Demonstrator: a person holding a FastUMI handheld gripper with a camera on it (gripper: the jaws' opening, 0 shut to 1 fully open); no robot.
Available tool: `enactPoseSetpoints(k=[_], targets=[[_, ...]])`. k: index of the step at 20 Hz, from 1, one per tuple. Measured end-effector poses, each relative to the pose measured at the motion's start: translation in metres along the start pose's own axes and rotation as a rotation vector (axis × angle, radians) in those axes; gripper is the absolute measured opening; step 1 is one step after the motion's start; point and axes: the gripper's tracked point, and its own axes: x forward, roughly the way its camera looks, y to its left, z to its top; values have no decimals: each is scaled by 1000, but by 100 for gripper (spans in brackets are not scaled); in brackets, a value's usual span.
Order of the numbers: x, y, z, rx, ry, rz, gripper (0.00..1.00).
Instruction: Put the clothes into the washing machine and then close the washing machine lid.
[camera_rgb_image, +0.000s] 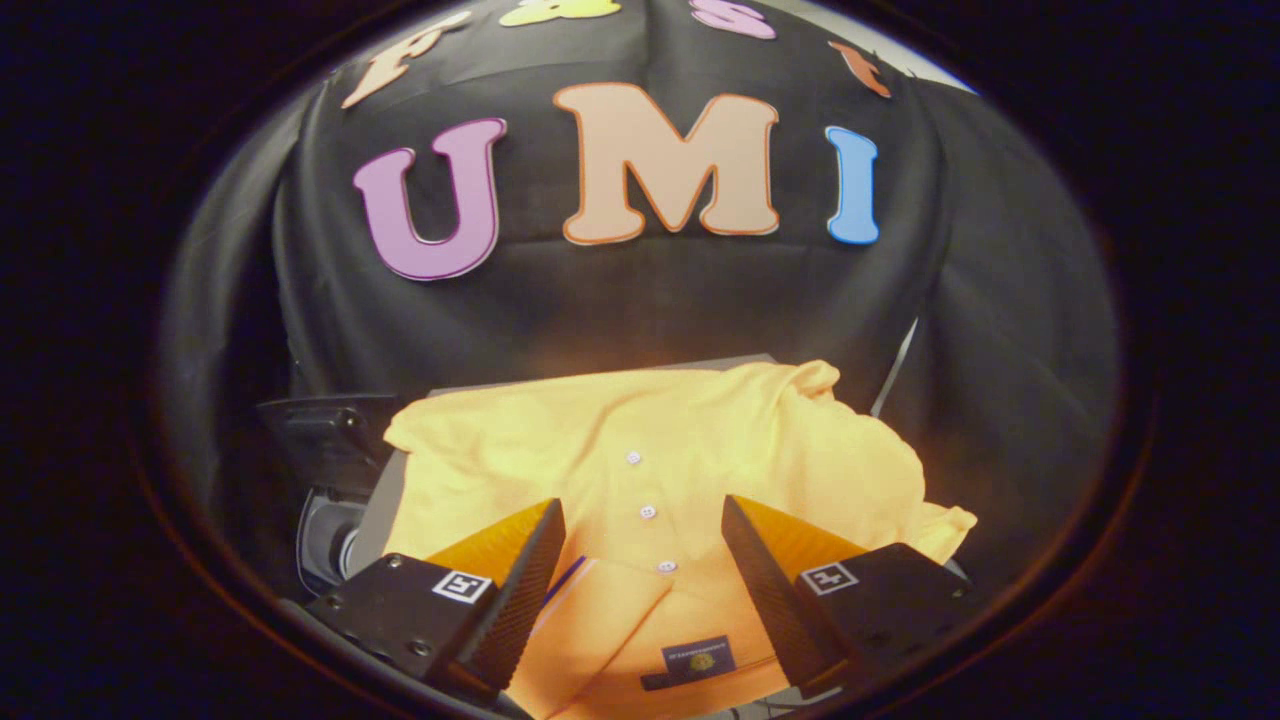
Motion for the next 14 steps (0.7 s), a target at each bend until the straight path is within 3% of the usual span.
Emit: enactPoseSetpoints(k=[4,9,12,14], targets=[[21,12,-12,-39,87,37,96],[20,10,-8,-32,42,38,98],[17,13,-12,-41,38,35,93],[21,15,-8,-43,11,14,64]])
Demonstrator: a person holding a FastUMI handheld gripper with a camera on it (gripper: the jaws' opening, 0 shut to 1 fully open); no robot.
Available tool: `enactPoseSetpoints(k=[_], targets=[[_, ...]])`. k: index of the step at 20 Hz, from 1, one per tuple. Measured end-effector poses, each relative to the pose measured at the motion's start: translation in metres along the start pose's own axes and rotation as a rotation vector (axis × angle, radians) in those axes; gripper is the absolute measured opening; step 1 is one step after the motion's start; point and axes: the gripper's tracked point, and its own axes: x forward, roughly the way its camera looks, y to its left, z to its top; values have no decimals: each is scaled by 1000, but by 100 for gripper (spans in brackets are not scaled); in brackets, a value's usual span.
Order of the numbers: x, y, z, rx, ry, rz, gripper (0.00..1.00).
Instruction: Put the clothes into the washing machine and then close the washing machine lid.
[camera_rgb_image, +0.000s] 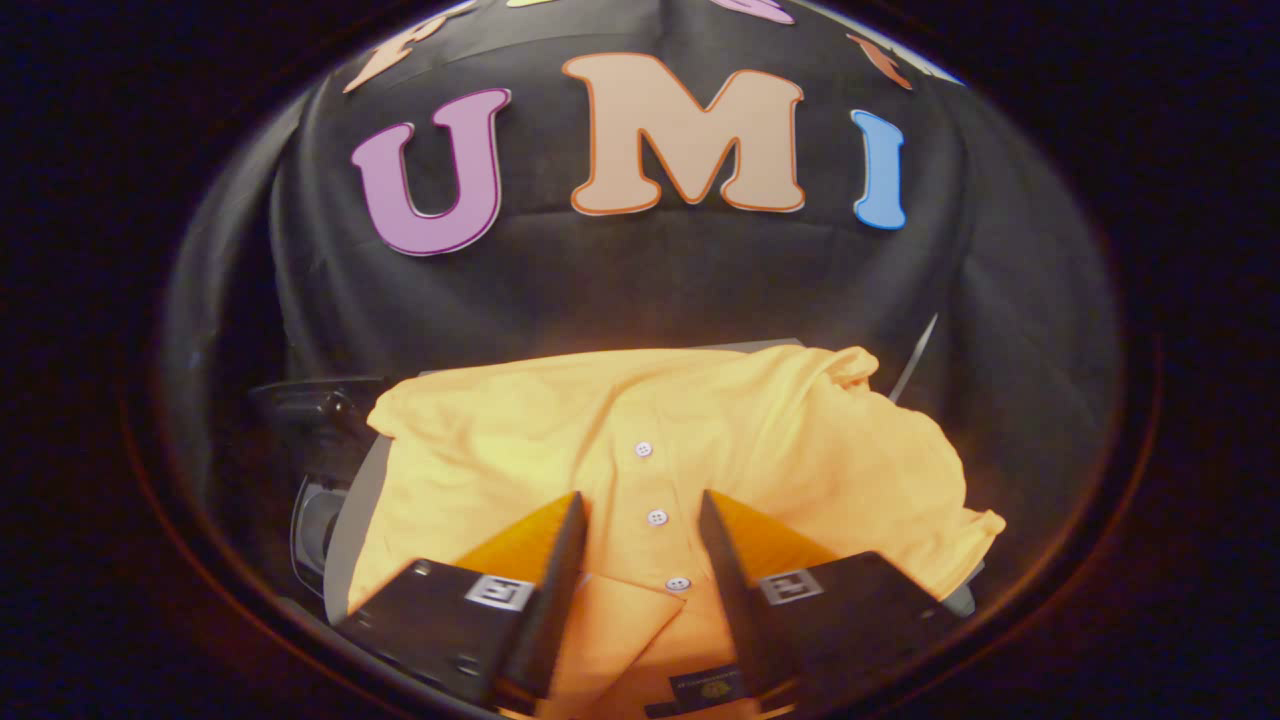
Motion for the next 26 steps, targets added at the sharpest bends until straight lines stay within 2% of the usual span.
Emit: enactPoseSetpoints(k=[1,3,5,11,18,23,26], targets=[[-3,3,2,-24,-10,7,47],[-9,6,-1,11,-4,-2,13],[-11,8,-3,27,-12,34,4],[-40,16,11,255,-133,151,1],[-89,40,59,254,-258,207,0],[-125,64,93,215,-367,202,0],[-147,88,113,241,-434,222,0]])
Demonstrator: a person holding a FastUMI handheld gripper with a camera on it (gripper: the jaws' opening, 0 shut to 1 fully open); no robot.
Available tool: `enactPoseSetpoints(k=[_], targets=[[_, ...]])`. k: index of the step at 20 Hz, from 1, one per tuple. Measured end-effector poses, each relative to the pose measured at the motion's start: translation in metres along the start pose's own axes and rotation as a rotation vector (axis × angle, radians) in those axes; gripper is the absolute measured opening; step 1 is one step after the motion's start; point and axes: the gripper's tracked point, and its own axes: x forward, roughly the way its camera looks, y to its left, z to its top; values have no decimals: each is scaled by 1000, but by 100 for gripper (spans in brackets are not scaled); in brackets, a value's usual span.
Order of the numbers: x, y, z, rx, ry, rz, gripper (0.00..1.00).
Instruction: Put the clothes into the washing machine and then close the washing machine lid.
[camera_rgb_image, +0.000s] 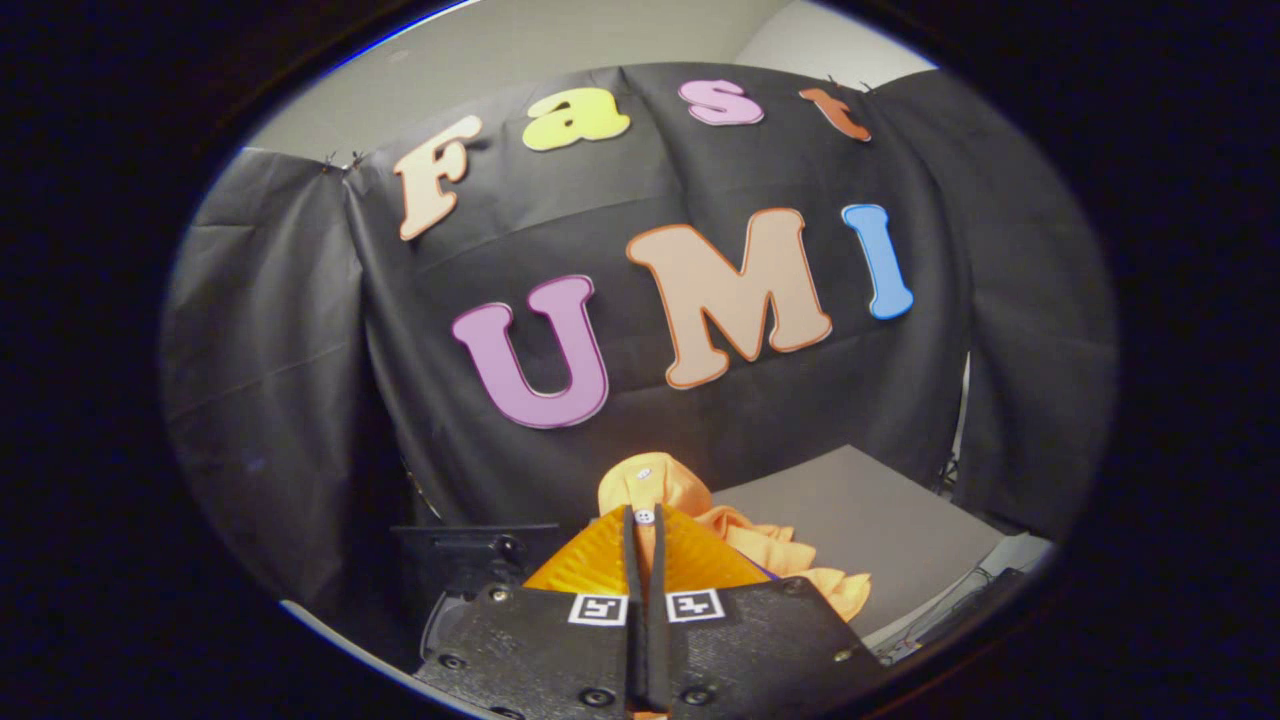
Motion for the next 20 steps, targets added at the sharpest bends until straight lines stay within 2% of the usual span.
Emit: enactPoseSetpoints(k=[6,10,17,20], targets=[[-5,70,9,-34,-50,78,0],[1,123,-6,-51,-51,143,0],[18,198,-67,-45,-10,239,0],[26,221,-98,-84,18,266,0]])
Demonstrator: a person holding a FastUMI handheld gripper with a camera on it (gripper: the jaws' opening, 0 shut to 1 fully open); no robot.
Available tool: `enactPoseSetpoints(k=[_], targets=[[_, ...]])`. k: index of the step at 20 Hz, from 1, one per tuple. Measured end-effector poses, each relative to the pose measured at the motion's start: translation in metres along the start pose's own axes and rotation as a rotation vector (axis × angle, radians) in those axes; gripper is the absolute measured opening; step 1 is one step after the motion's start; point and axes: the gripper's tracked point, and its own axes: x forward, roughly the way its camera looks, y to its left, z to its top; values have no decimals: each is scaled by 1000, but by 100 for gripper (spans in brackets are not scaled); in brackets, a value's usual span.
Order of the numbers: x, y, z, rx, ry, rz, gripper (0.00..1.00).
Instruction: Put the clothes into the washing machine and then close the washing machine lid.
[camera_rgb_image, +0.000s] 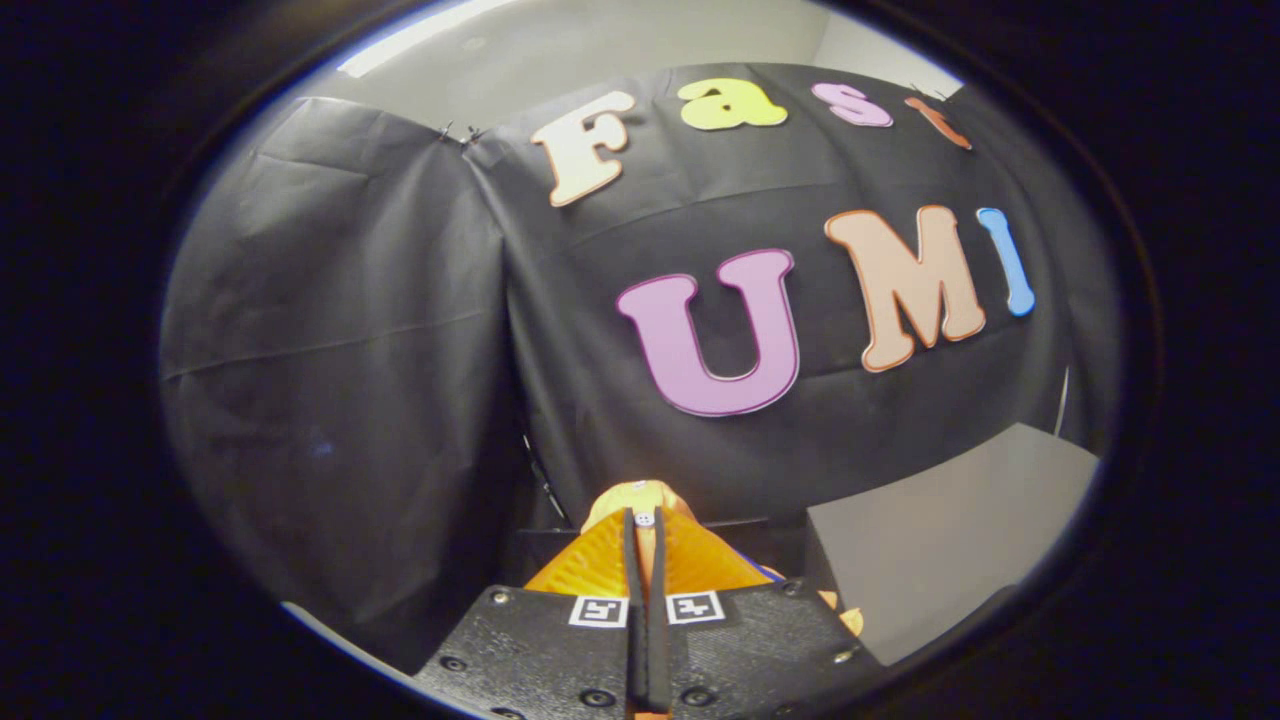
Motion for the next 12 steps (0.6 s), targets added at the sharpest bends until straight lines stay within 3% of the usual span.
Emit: enactPoseSetpoints(k=[6,12], targets=[[24,32,-71,-13,15,75,0],[49,31,-157,-13,94,77,0]])
